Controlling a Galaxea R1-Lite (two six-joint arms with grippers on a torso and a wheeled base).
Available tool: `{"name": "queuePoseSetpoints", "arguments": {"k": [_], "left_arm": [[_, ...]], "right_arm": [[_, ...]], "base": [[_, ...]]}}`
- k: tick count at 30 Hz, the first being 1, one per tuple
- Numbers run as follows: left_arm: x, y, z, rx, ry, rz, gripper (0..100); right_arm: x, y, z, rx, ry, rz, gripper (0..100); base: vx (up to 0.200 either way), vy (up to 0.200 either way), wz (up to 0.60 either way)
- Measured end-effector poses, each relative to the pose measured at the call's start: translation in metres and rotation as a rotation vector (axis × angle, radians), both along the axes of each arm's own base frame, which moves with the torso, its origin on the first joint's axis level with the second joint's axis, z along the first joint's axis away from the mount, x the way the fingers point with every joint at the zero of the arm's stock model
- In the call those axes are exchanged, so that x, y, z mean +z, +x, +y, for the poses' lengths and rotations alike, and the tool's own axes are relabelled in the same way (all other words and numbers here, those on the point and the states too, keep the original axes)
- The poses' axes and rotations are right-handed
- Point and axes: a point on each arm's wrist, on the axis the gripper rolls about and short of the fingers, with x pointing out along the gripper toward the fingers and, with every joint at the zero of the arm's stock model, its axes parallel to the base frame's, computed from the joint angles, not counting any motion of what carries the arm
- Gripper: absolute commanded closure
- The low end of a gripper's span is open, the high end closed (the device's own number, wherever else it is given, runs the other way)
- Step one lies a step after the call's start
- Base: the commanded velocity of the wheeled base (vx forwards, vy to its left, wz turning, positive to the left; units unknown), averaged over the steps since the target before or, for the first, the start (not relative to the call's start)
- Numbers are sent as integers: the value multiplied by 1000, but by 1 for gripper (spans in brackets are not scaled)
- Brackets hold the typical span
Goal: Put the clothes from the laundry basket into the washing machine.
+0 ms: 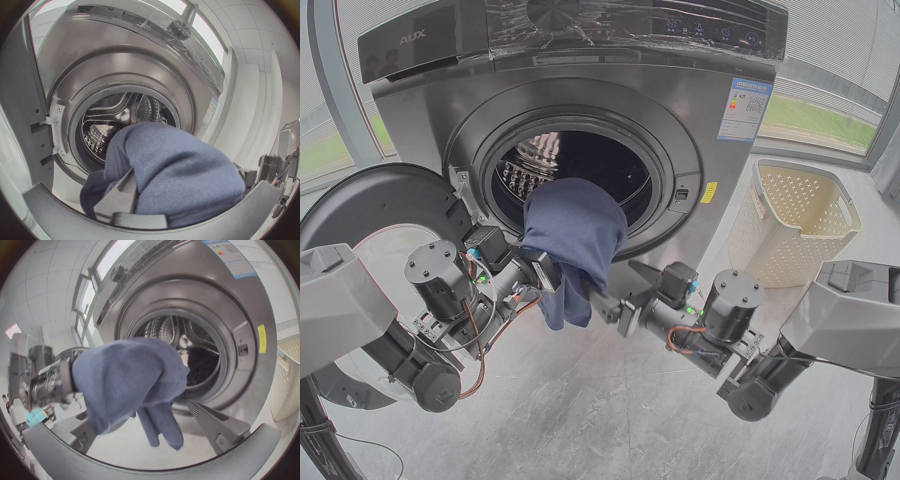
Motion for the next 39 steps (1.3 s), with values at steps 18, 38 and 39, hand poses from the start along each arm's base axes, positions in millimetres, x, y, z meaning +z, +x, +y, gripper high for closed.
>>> {"name": "queuePoseSetpoints", "arguments": {"k": [18,38,39], "left_arm": [[-5,-60,24,-43,43,95,100],[-8,-85,32,-70,60,125,100],[-8,-85,32,-70,62,127,100]], "right_arm": [[-6,-83,-63,121,-179,108,0],[0,-73,-84,21,-160,111,0],[-1,-73,-84,19,-161,113,0]], "base": [[0,0,0],[0,0,0],[0,0,0]]}}
